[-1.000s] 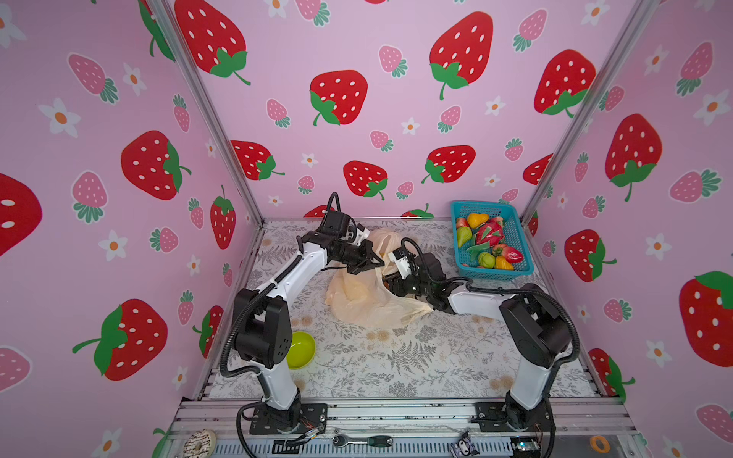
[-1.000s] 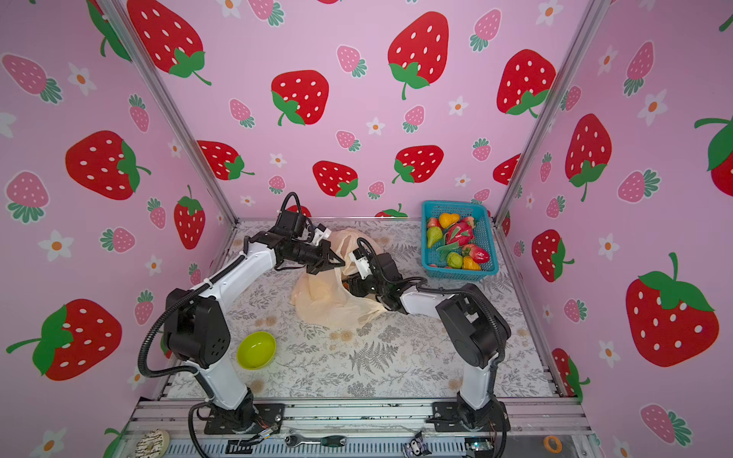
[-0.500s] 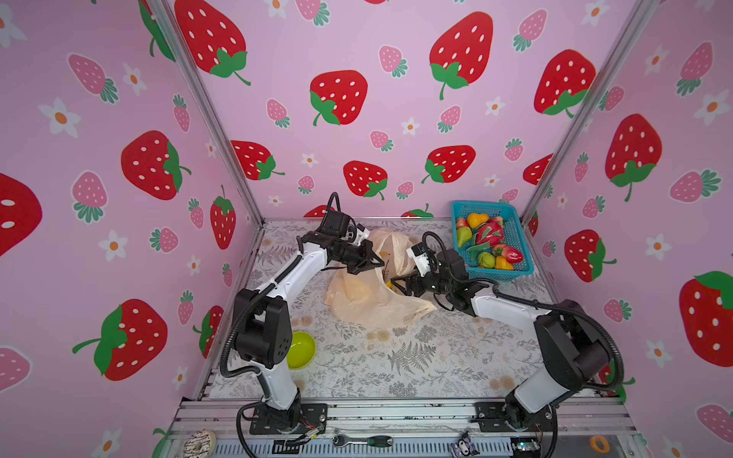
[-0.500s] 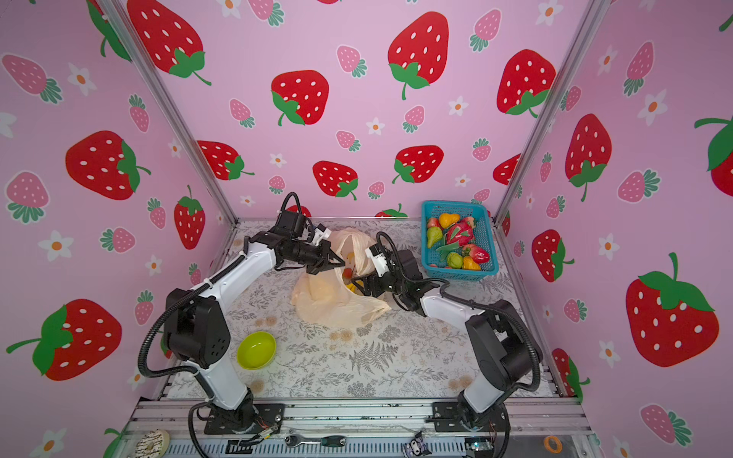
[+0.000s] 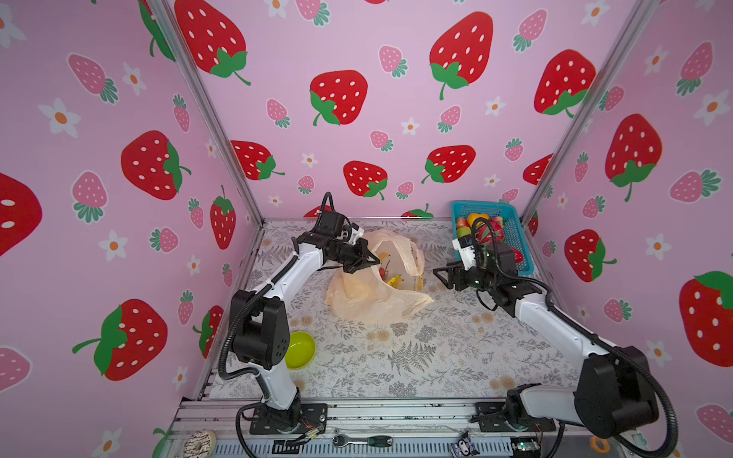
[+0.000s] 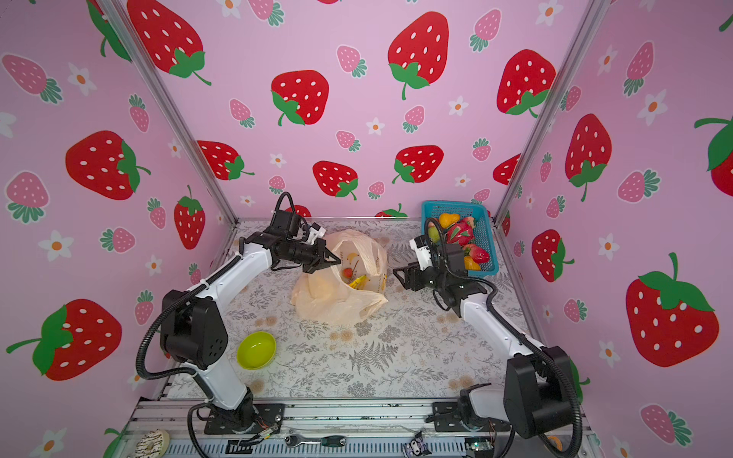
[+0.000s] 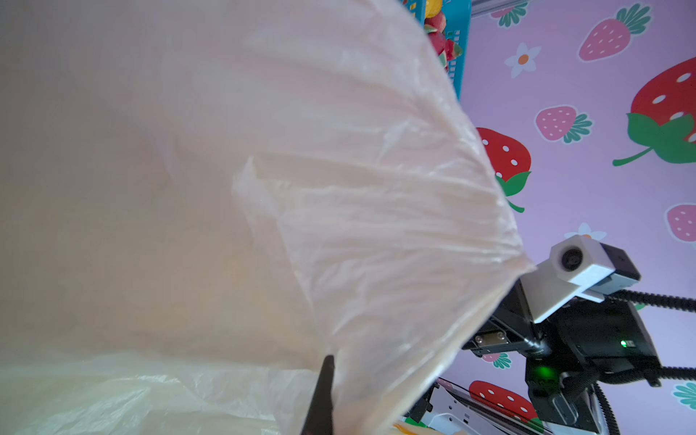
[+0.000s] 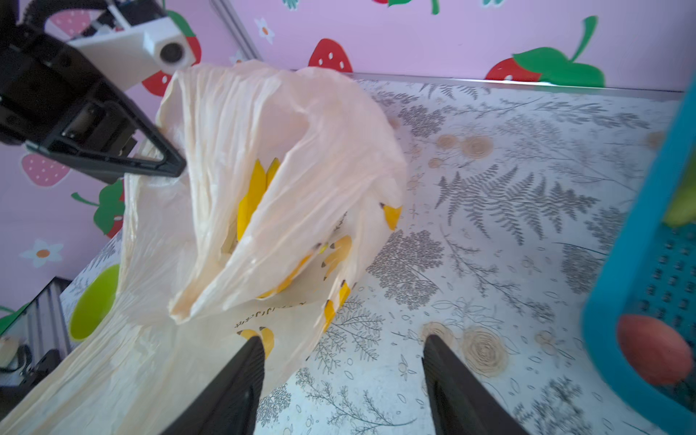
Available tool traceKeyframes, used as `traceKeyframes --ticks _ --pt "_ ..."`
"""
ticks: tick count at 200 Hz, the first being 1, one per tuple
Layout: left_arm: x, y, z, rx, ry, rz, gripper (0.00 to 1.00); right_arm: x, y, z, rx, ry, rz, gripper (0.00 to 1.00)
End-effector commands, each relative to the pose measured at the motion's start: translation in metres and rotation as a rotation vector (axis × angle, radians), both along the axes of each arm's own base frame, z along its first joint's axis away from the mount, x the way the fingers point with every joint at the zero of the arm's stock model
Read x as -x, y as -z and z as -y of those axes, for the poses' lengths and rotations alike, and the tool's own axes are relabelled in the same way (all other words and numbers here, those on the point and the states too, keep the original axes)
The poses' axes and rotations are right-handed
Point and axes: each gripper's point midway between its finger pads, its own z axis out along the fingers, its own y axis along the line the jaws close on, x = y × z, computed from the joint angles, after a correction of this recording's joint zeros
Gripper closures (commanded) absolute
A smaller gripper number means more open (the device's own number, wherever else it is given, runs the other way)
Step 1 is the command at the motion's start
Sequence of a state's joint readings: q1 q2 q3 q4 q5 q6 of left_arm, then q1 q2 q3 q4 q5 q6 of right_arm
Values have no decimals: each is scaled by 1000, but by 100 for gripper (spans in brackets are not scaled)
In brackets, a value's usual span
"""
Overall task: Place the fake fruits into the plastic bag and tie a complex knot
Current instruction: 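Lift the right gripper out of the bag and move it over the basket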
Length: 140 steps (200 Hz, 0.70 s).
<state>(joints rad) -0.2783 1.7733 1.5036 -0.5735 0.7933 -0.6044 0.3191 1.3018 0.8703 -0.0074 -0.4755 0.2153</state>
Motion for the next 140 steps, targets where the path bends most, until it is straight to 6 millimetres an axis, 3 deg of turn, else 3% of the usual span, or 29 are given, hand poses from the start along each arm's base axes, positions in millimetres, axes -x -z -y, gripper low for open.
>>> traceKeyframes --ticks 1,22,42,73,92,140 --pt "3 -14 0 20 -1 29 100 -34 -10 49 79 246 16 29" --pt "4 -15 1 27 2 29 100 -74 -16 105 198 507 49 28" --pt "4 -17 1 28 2 33 100 -100 -16 144 338 667 62 28" --pt "4 -16 1 30 4 32 100 -128 -5 189 487 773 10 25" --pt "4 -16 2 36 4 26 100 -137 2 209 549 810 -24 25" --pt "3 -15 2 34 0 28 100 -154 24 233 739 831 -89 24"
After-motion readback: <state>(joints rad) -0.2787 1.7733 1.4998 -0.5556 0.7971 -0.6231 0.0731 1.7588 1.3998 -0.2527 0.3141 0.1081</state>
